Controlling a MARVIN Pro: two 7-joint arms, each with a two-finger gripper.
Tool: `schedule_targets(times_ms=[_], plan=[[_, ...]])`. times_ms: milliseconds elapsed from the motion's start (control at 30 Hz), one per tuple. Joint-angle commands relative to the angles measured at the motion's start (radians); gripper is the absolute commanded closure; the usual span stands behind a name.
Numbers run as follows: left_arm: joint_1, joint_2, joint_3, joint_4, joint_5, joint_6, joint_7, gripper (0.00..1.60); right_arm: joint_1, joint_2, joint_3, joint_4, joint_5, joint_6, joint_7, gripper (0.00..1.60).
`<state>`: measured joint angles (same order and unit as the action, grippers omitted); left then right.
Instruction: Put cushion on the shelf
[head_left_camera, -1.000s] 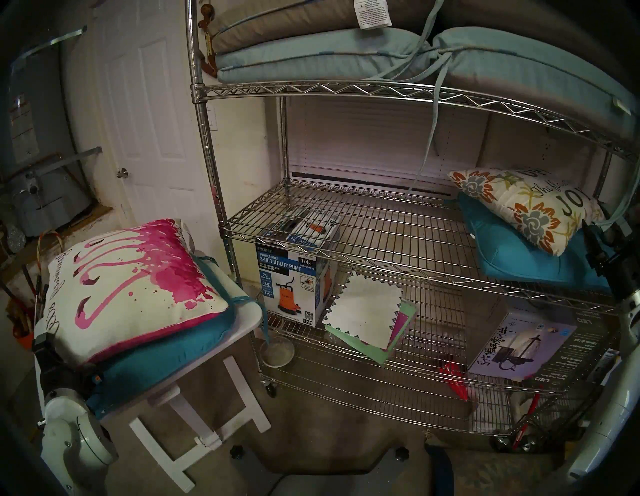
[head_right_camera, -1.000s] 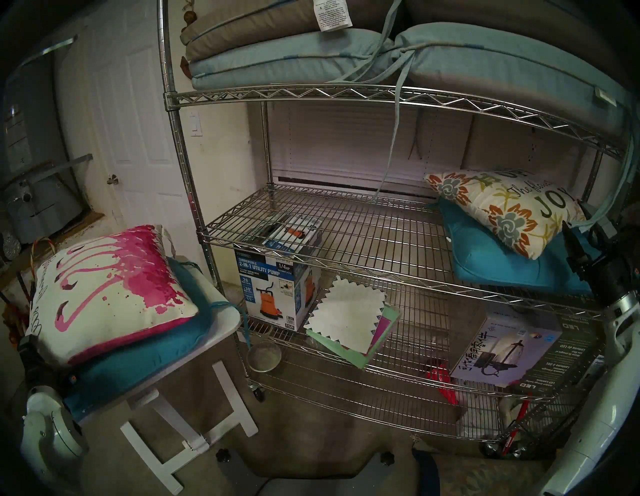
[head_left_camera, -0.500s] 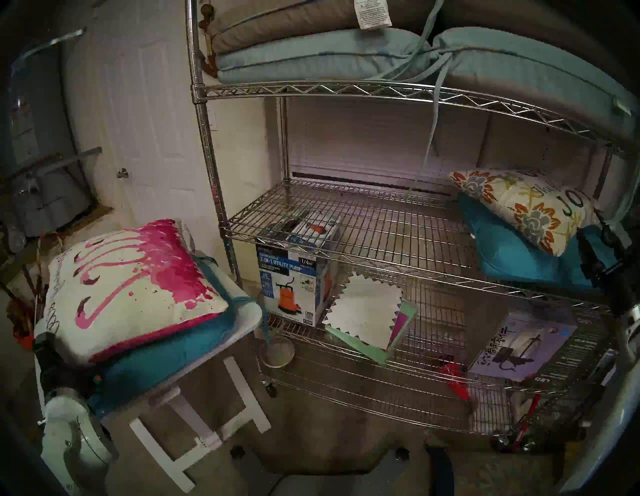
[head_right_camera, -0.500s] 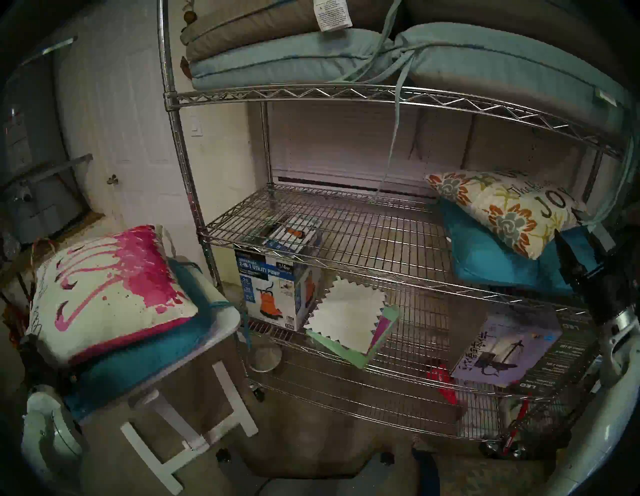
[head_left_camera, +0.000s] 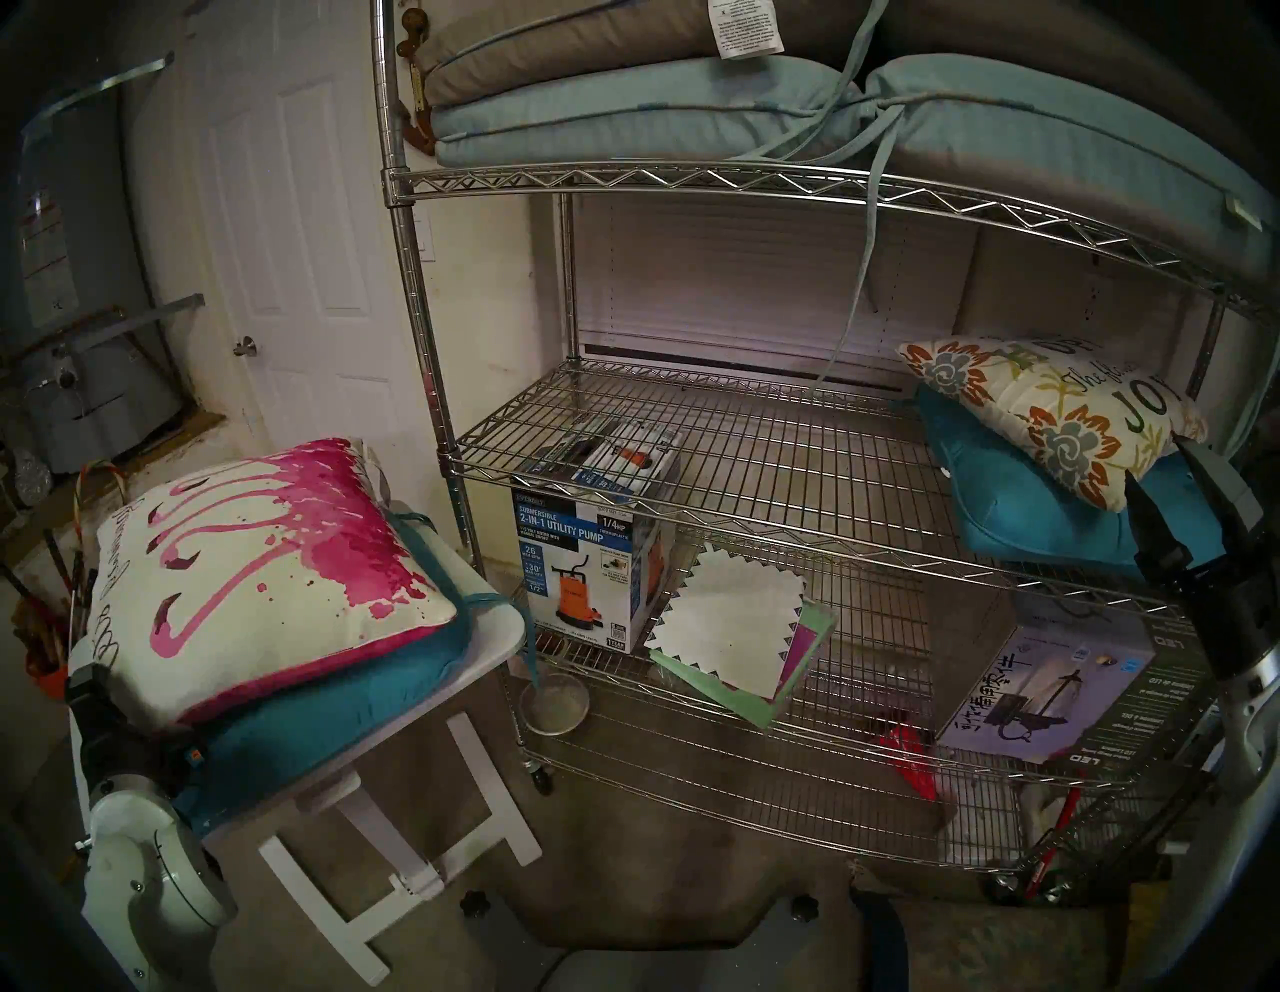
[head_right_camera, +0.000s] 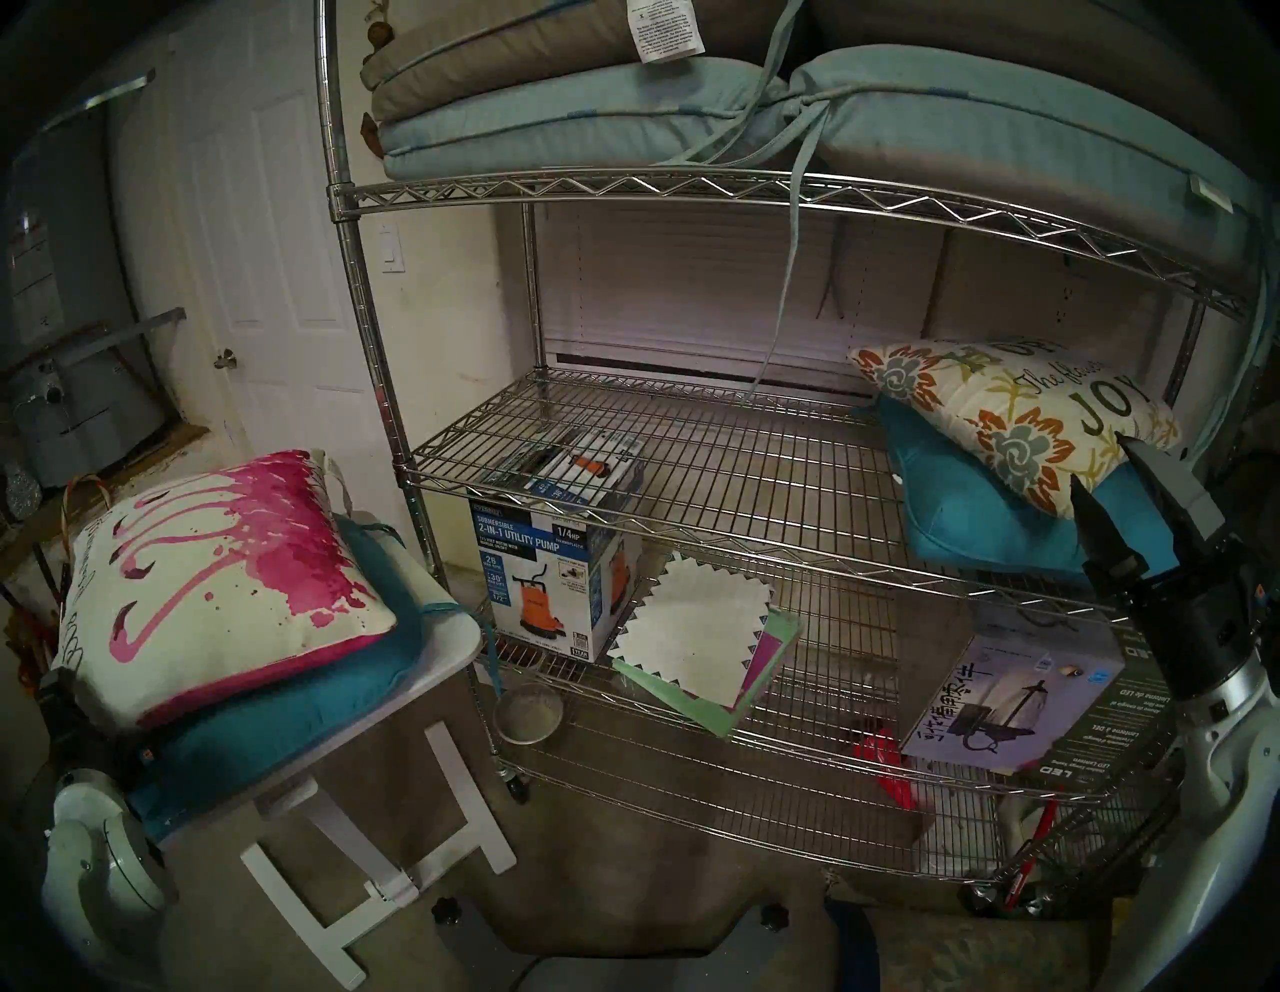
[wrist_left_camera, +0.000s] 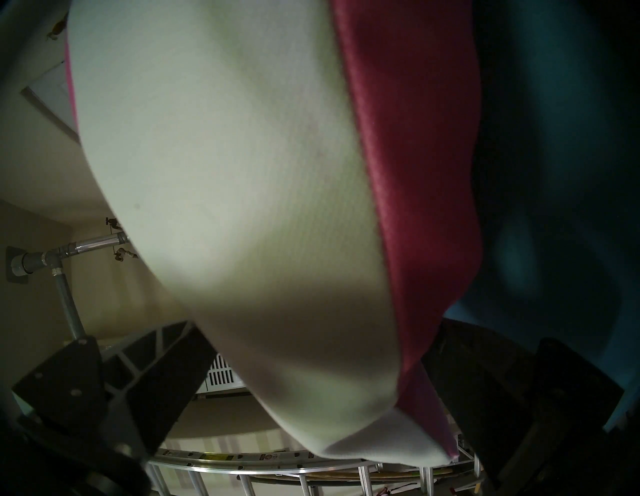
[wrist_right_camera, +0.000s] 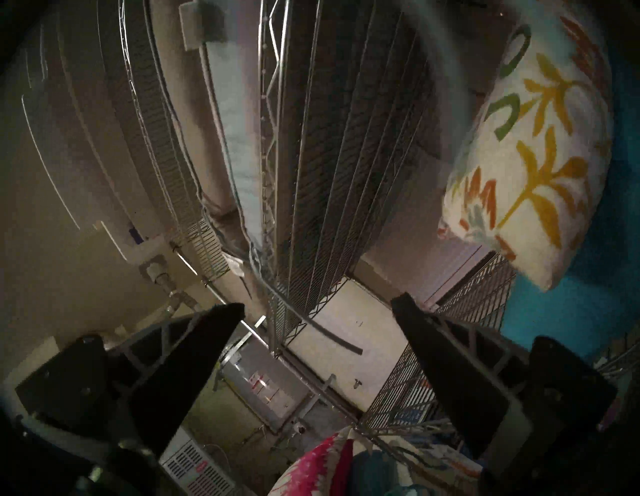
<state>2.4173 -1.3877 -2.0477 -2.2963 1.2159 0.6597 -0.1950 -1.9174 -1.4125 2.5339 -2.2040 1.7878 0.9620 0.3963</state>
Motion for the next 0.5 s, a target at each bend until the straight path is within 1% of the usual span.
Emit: schedule_targets(times_ms=[0,33,67,133,167,267,367,467], plan=[[0.002,0.003,-0.002,-0.018,0.004,-0.003,0.006,0.00,-0.142,-0.045,-0.006,-0.114,0.061,-0.002,0.025,0.00],[0.002,0.003,-0.002,-0.018,0.004,-0.003,0.006,0.00,-0.158,-0.050,-0.011,-0.128,0.066,-0.002,0.024,0.00],[0.002,0.003,-0.002,-0.018,0.005,-0.003,0.006,0.00,-0.129,-0.071,-0.018,-0.131,0.057,-0.002,0.015,0.00],[0.001,0.003,-0.002,-0.018,0.005,-0.003,0.006,0.00,-0.166,-0.075,-0.028,-0.158,0.066,-0.002,0.007,0.00],[0.001,0.002,-0.002,-0.018,0.005,-0.003,0.006,0.00,-0.167,-0.083,-0.035,-0.165,0.071,-0.002,-0.004,0.00],[0.001,0.002,-0.002,-0.018,0.006,-0.004,0.006,0.00,-0.208,-0.084,-0.059,-0.200,0.084,-0.002,-0.026,0.00],[0.001,0.002,-0.002,-0.018,0.006,-0.004,0.005,0.00,-0.248,-0.086,-0.078,-0.236,0.092,-0.002,-0.025,0.00],[0.001,0.001,-0.002,-0.018,0.007,-0.005,0.005,0.00,-0.277,-0.084,-0.100,-0.239,0.102,-0.002,-0.019,0.00]])
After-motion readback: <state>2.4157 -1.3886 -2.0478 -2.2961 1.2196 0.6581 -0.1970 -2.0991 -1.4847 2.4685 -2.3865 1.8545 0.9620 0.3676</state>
